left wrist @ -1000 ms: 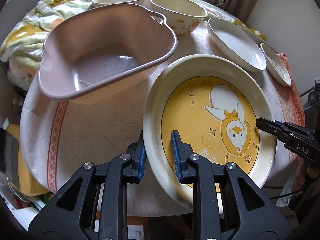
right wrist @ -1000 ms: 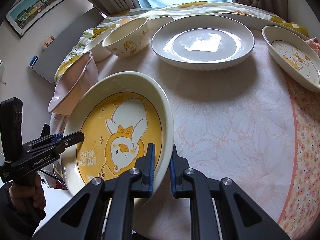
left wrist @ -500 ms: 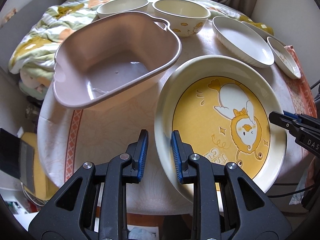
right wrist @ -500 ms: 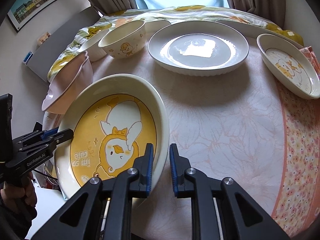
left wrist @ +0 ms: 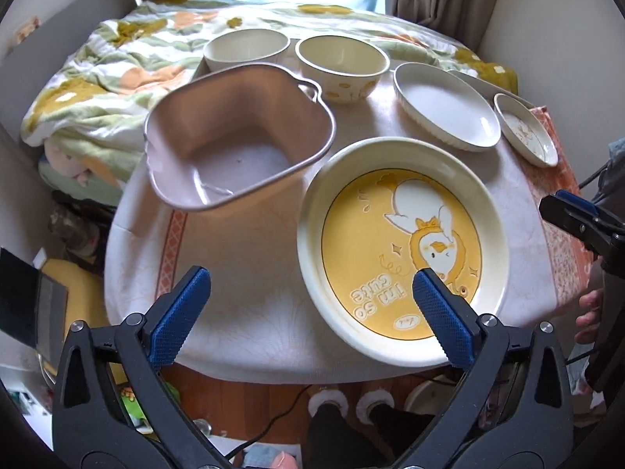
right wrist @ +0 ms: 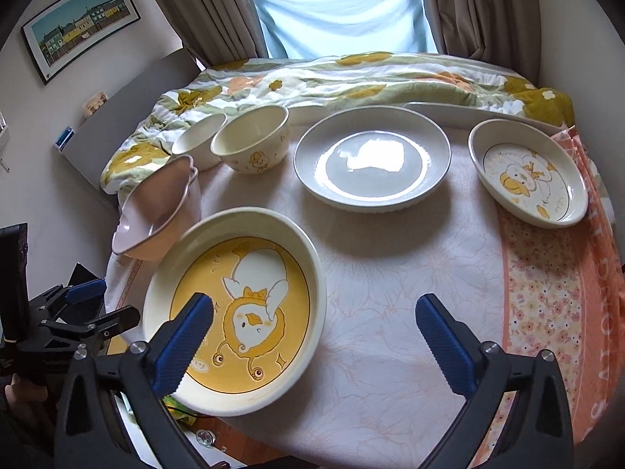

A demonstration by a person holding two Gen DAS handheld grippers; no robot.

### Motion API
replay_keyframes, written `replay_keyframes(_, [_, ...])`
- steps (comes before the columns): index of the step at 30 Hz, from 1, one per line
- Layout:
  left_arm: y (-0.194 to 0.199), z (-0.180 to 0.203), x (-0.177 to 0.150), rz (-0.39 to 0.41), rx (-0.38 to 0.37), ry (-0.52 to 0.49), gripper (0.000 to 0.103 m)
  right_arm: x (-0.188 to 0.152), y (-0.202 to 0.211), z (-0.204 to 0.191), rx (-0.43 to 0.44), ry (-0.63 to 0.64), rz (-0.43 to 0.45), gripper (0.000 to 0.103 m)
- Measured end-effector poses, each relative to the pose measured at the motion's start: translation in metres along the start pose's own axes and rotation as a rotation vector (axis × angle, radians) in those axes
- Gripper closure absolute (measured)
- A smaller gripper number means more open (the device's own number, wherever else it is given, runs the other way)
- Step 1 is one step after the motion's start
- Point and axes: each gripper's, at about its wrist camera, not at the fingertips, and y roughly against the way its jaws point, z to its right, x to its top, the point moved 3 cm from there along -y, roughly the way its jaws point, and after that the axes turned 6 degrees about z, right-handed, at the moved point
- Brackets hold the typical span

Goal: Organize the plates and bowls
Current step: 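Move both grippers to the large white plate and grasp its rim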

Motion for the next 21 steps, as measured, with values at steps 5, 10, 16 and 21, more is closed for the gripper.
replay_keyframes(5, [0.028,0.002,0.029,0.063,-0.024,-0.011,0.000,0.017,0.026,0.006,-0.008,-0.010,0.090,0.000])
replay_keyframes(10, [0.054,0.013,0.073,0.179,-0.081,-0.005,0.000,0.050,0.055,0.026,-0.064,0.019,0.159,0.000])
replay_keyframes(16, [0.071,0.044,0.120,0.267,-0.071,0.022,0.000,0.105,0.080,0.054,-0.107,0.092,0.162,0.000])
replay_keyframes(21, [0.051,0.079,0.145,0.272,-0.002,0.076,0.000,0.145,0.062,0.089,-0.056,0.179,0.133,0.000])
